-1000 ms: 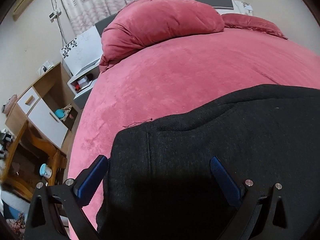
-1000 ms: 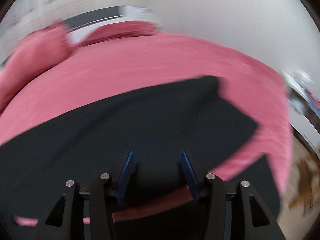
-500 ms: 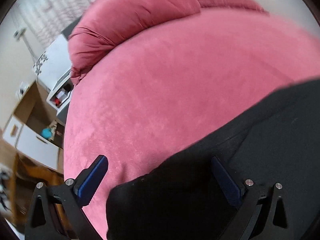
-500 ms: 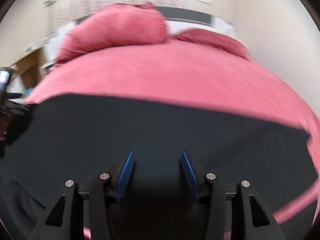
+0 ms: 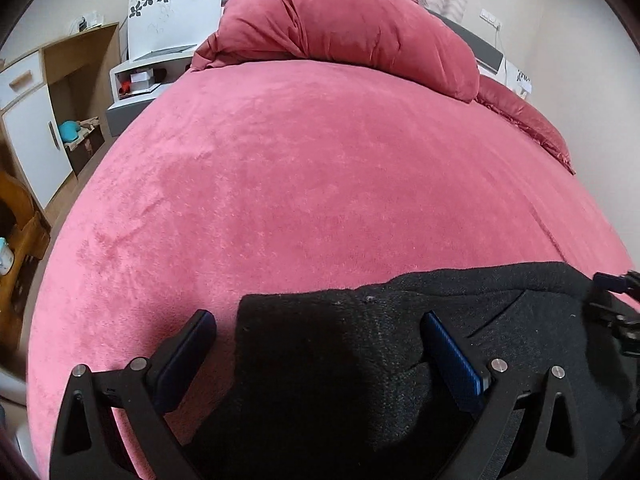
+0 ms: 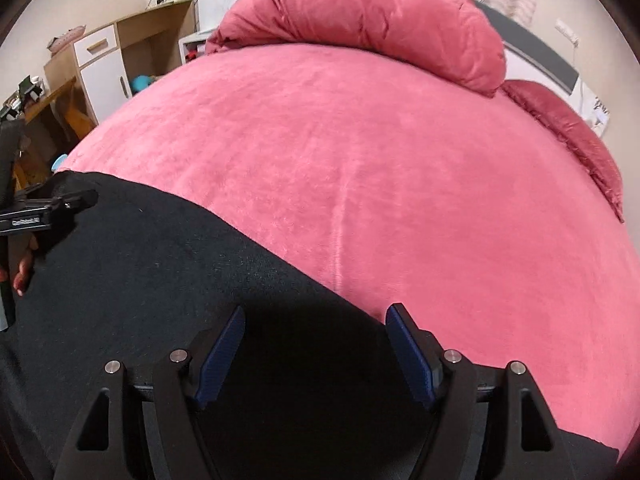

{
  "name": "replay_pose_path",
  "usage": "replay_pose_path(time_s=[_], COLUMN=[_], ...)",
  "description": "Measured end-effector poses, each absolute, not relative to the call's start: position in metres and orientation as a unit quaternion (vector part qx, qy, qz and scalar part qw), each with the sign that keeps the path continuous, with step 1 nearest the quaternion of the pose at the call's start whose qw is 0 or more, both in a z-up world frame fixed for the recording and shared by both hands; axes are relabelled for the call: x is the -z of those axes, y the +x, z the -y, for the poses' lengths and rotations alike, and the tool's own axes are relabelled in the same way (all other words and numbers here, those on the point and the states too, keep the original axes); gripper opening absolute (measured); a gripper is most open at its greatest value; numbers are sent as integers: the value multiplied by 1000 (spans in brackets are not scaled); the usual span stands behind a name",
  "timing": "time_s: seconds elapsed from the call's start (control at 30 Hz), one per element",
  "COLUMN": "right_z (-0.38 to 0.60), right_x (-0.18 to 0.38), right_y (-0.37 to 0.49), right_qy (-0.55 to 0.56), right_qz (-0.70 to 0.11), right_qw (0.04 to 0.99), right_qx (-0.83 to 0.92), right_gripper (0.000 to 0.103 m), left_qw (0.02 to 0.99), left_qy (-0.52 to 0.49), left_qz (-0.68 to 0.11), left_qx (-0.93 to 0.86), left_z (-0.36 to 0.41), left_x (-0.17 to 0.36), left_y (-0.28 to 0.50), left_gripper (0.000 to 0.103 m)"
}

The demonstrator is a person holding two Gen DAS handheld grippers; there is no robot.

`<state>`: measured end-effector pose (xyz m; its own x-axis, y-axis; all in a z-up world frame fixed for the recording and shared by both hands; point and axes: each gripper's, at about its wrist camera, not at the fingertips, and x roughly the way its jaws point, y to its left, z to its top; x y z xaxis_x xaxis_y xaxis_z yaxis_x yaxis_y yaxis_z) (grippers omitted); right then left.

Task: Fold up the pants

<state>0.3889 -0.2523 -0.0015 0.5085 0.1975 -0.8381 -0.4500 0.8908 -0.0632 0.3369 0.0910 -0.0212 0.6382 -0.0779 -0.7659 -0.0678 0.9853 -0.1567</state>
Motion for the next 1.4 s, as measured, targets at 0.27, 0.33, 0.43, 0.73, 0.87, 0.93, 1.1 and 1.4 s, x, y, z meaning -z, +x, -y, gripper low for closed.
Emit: replay_pose_path(time_s=[0.27, 0.33, 0.43, 0.73, 0.87, 0.93, 1.1, 1.4], right_z=[256, 248, 230, 194, 196, 194, 193, 296], right_x=[18, 16, 12, -7, -33, -32, -8, -65], right_y=[391, 387, 376, 356, 358, 368, 380, 218], right_qy=[-102, -121, -168, -276, -242, -218, -187, -73], right_qz=[-454, -446, -429, -360, -324, -326, -408, -335], right_qw=[864, 865, 861, 879, 907, 914, 887, 939], right_qx=[-192, -196, -214, -150, -121, -110, -109, 24], right_gripper=[75, 59, 20, 5, 5, 6, 23, 42], left_qw=[902, 905, 912, 927, 941, 935, 926, 921], left_qy=[-64, -60, -39, 20, 8, 51, 80, 63], left_qz=[-427, -420, -408, -375, -337, -350, -365, -379], left_qx=[-5, 1, 5, 8, -16, -38, -56, -58], left_z=[-86, -84, -75, -57, -63, -52, -52, -59], left_x=[23, 22, 19, -5, -24, -13, 17, 17], left_y=[342, 340, 338, 334, 340, 356, 365, 369], left_gripper=[103, 96, 82, 48, 47, 47, 57, 67])
